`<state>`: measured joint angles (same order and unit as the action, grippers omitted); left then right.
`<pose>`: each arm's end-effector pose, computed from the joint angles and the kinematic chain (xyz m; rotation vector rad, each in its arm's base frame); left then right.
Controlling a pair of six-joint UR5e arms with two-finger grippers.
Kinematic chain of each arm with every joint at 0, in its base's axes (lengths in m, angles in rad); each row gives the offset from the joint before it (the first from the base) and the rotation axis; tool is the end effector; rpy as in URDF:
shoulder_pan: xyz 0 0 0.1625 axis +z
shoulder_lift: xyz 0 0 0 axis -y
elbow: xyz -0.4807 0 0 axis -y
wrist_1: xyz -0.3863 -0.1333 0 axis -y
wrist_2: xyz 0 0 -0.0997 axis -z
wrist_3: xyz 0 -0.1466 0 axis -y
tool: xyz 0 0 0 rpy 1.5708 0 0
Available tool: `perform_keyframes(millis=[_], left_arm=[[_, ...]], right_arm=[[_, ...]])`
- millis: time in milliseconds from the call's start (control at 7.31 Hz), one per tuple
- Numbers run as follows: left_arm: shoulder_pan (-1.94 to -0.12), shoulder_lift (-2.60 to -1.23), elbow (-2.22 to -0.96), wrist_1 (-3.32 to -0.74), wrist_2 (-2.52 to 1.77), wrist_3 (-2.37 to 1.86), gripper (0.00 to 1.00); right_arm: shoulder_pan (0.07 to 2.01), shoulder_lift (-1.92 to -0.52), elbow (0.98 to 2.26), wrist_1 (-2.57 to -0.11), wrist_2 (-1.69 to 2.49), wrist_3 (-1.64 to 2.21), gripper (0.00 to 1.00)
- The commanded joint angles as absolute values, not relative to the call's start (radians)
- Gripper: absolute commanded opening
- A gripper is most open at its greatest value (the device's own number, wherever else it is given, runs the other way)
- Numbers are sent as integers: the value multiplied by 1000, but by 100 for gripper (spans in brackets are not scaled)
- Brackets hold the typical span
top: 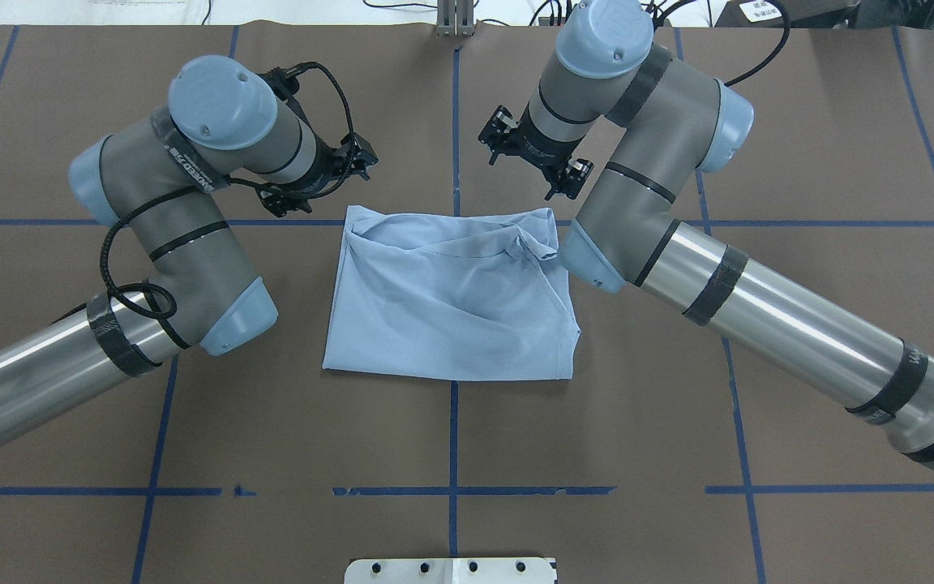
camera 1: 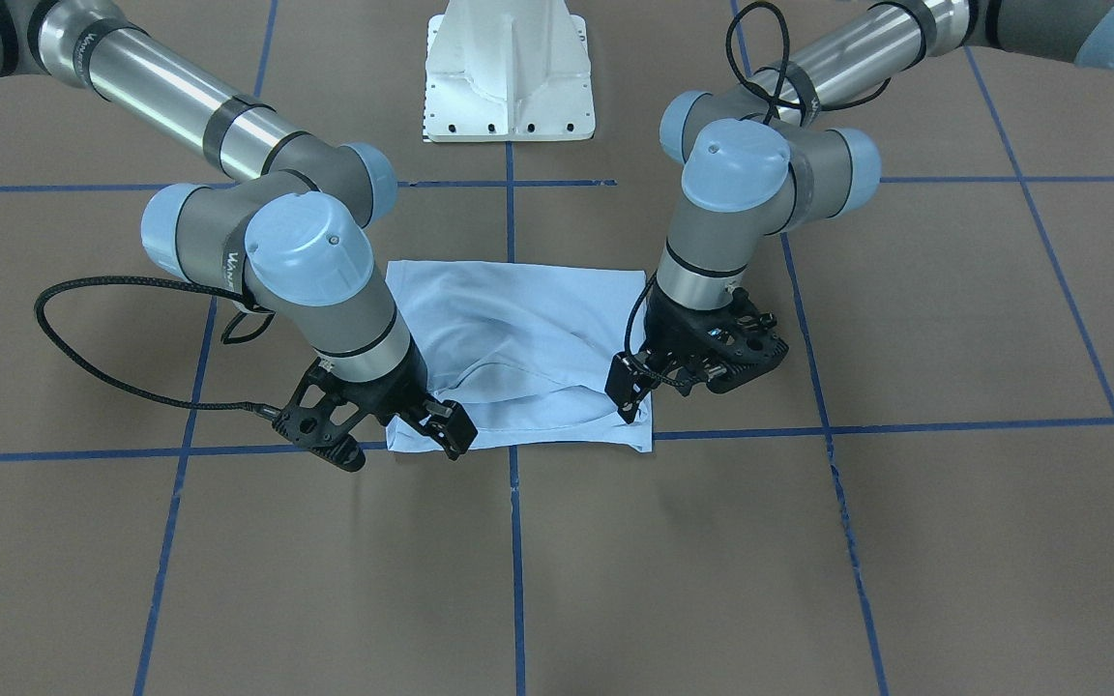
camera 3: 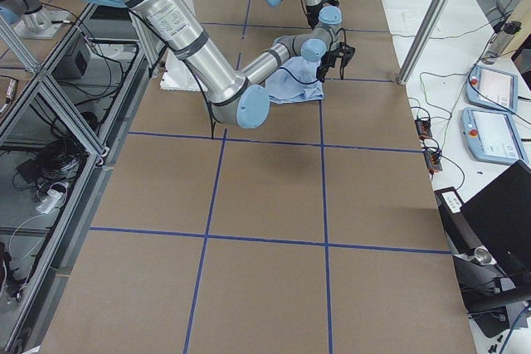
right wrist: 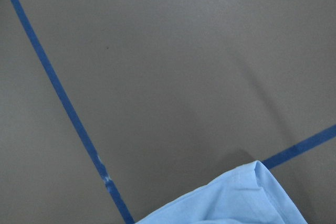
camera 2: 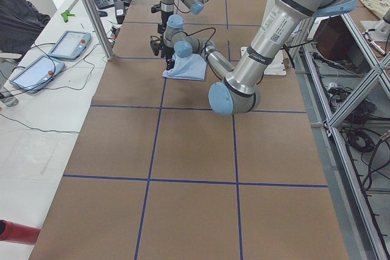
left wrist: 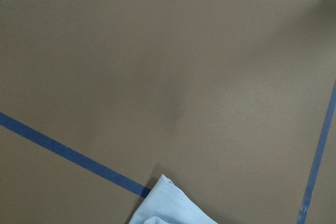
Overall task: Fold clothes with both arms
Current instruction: 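Lower the right gripper onto the shirt's far corner while the left gripper waits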
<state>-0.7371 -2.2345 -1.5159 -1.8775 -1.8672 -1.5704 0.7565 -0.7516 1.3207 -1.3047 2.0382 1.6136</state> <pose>0.5204 -0.5946 0.3266 0.0716 0.9590 -0.5445 -0.5651 -0.6258 0.2965 -0.1272 -0.9326 0.5454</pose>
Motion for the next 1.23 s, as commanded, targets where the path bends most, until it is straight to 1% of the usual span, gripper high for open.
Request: perform_keyframes(millis=[0,137,274,547,821,1095], left_arm=[[-784,-2157,-1589,-1867,-1904,-1467,100],[-802,-2134,-1607,-1867,-1905,-1430,100],[-804,-2132,-1608,-1864,-1905,-1428,100],[-802,-2131,-1606,-1864,-1907,-1428,100],[-801,-2129,-1605,-1864,-1907,-1428,100],[-801,-2129,-1605,-1864,-1908,-1430,100]], right_arm=[[698,-746,1371,-1485,2025,1535,100],[671,-744,1411,-1585,2008,1491,100],[661,-739,1413,-1594,2010,1488,100],[629,-741,1398,-1601,2013,1485,100],[621,-733,1343,-1609,2016,1433,100],[626,-709,1338,-1728,1979,1300,100]])
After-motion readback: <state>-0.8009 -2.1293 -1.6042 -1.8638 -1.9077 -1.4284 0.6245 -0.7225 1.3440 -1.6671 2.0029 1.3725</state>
